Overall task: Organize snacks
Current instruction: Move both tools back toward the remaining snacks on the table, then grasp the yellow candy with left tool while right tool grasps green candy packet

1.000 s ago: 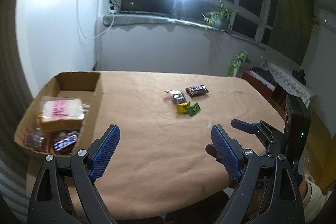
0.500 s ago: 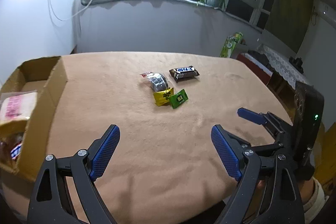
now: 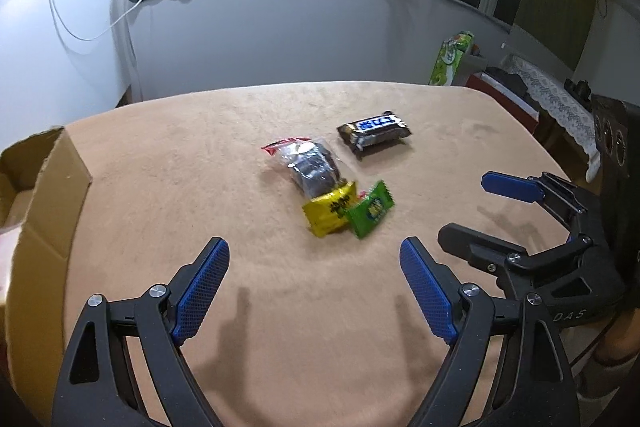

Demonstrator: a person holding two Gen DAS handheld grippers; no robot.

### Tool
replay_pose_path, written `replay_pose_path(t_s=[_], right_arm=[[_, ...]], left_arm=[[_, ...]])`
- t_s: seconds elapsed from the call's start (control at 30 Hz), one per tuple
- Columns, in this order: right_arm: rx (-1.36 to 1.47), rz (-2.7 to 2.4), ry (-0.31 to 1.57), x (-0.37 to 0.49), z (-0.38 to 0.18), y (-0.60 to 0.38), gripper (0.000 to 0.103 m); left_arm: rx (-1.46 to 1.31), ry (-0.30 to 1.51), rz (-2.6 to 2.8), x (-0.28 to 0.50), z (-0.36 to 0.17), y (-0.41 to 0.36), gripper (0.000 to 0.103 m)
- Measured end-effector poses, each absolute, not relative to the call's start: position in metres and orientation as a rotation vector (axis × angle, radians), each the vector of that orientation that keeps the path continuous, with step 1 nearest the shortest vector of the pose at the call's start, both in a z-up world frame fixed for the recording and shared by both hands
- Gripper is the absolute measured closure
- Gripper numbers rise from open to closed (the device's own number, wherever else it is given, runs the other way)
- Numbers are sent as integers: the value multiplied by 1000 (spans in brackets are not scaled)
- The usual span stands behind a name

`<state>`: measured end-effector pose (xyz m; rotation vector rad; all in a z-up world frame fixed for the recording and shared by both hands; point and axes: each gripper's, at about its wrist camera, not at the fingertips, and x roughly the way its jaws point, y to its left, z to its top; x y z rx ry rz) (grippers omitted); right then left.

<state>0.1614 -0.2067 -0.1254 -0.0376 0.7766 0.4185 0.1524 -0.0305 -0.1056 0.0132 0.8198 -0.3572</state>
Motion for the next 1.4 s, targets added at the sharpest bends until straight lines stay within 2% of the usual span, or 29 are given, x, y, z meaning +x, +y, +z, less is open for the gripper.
replay_pose_path(t_s=[0.07,0.17,0.3,0.4,0.5,0.53,0.63,0.73,0.8,0.9,1.1,1.3,1.37,1.4], right_arm=[[-47,442,795,171,-128,-202,8],[-85,455,817,184,-132,-194,8],[-133,498,838,193,-137,-176,8],[-164,532,865,201,-143,-166,9],[-162,550,876,205,-146,-166,30],[-155,561,870,205,-145,-168,42],[-147,561,865,205,-144,-173,64],[-127,561,855,201,-142,-181,79],[-117,558,851,198,-141,-185,84],[-106,562,852,192,-143,-192,87],[-112,578,846,186,-141,-193,95],[-117,570,862,180,-144,-195,95],[-145,563,864,179,-145,-190,73],[-164,568,860,178,-144,-187,49]], left_arm=[[5,830,-359,159,-109,-27,19],[9,846,-367,162,-114,-21,31],[-3,851,-358,163,-115,-10,38],[-3,855,-363,169,-116,-8,39],[20,863,-398,175,-118,-19,40],[35,868,-411,177,-119,-24,40],[52,887,-445,185,-124,-37,52],[65,898,-468,189,-126,-49,59],[79,913,-467,193,-129,-56,81],[59,908,-474,194,-129,-55,95],[14,889,-479,193,-126,-49,100],[-39,866,-485,185,-118,-40,100],[-48,866,-479,183,-119,-36,100],[-50,867,-476,181,-120,-35,100]])
